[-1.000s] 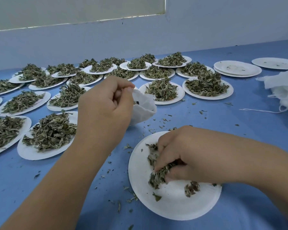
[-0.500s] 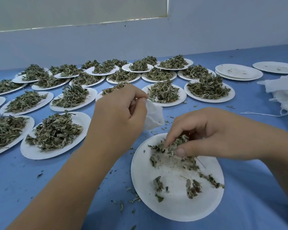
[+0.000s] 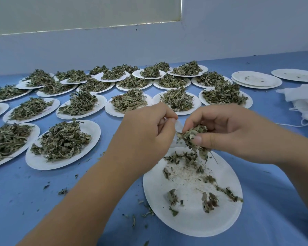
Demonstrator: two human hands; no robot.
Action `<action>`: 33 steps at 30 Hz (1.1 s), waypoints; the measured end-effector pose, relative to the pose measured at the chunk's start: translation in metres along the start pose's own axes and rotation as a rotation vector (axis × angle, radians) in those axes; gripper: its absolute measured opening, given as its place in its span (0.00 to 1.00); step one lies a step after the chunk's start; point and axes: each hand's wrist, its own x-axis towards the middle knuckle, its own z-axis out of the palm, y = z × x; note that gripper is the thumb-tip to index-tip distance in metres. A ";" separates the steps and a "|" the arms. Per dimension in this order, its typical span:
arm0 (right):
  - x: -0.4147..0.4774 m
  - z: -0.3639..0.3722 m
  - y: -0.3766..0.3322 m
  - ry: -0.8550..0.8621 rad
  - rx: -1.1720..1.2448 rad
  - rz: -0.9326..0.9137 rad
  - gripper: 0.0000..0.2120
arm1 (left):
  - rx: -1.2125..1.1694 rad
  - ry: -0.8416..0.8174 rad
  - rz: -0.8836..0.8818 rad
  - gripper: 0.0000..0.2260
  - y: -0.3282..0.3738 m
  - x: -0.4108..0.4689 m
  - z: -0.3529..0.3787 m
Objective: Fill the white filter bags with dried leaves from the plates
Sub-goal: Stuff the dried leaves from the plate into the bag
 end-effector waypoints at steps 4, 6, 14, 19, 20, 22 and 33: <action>0.001 0.007 0.001 0.055 0.004 -0.009 0.08 | -0.011 0.001 -0.004 0.06 0.001 -0.001 0.004; 0.002 0.010 0.000 0.103 -0.034 -0.017 0.08 | -0.036 -0.005 -0.021 0.06 0.002 -0.001 0.005; 0.003 0.023 -0.006 0.381 -0.325 0.011 0.05 | -0.129 -0.020 -0.086 0.07 0.004 -0.001 0.007; 0.003 0.029 -0.008 0.457 -0.409 0.006 0.08 | -0.190 -0.030 -0.146 0.10 0.006 -0.002 0.009; 0.003 0.030 -0.009 0.471 -0.427 -0.002 0.08 | -0.202 -0.029 -0.157 0.10 0.006 -0.001 0.009; 0.004 0.032 -0.009 0.485 -0.504 -0.013 0.07 | -0.212 -0.028 -0.174 0.09 0.006 -0.001 0.010; 0.003 0.030 -0.010 0.492 -0.195 -0.068 0.08 | -0.198 0.001 -0.208 0.08 0.009 0.000 0.010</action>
